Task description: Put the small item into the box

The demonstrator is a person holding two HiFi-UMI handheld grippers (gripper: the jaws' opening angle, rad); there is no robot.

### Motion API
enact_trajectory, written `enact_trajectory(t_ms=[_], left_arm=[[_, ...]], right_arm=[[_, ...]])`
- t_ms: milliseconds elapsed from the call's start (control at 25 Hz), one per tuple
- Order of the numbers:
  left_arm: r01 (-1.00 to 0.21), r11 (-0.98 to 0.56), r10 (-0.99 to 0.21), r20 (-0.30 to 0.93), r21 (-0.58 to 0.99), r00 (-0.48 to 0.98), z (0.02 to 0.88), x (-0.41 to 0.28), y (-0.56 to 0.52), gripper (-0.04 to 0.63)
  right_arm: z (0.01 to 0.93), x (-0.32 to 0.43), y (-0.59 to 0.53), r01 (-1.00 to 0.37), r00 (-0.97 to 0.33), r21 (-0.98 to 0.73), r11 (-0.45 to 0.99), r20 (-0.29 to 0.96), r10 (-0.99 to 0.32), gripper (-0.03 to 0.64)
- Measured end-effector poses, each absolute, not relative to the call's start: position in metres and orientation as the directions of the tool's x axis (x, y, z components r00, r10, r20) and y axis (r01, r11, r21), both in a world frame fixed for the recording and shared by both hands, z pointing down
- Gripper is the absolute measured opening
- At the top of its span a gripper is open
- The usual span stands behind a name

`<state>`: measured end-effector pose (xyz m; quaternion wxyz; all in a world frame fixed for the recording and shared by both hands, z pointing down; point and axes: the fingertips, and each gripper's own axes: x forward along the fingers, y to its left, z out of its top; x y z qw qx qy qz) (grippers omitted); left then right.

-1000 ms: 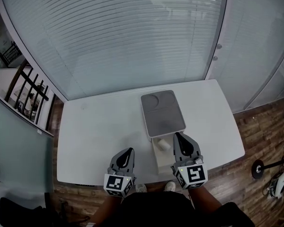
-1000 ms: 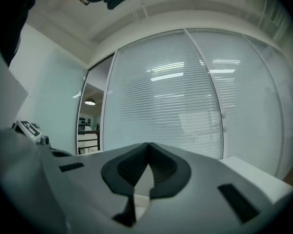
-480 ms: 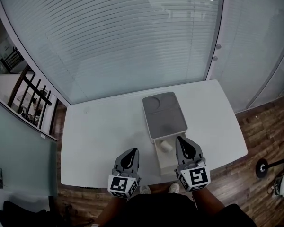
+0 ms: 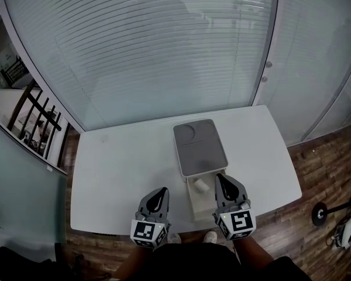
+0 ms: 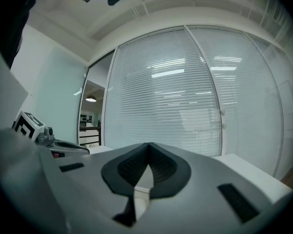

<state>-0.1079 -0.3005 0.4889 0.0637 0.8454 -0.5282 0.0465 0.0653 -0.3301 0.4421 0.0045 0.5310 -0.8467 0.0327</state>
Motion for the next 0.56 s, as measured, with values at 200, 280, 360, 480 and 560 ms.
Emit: enact_trajectory(t_ms=[200, 280, 360, 480, 560], left_arm=[[-0.9, -0.432, -0.888, 0.147, 0.057, 0.436, 0.4916, -0.109, -0.3009, 0.011], [-0.899, -0.433, -0.887, 0.148, 0.059, 0.437, 0.4927, -0.1095, -0.3006, 0.011], [-0.9, -0.433, -0.887, 0.15, 0.058, 0.436, 0.4917, -0.1108, -0.3006, 0.011], [-0.899, -0.435, -0.886, 0.151, 0.054, 0.438, 0.4913, -0.1103, -0.3007, 0.011], [-0.898, -0.436, -0.885, 0.153, 0.056, 0.44, 0.4921, -0.1082, -0.3004, 0.011]], right_arm=[[0.4422, 0.0636, -0.3318, -0.898, -0.439, -0.037, 0.438, 0.033, -0.898, 0.003], [0.4418, 0.0621, -0.3314, -0.898, -0.441, -0.042, 0.439, 0.044, -0.897, 0.003], [0.441, 0.0593, -0.3303, -0.894, -0.447, -0.042, 0.445, 0.043, -0.893, 0.003], [0.4386, 0.058, -0.3305, -0.891, -0.455, -0.03, 0.454, 0.024, -0.89, 0.003], [0.438, 0.0589, -0.3303, -0.889, -0.458, -0.024, 0.458, 0.015, -0.889, 0.003]])
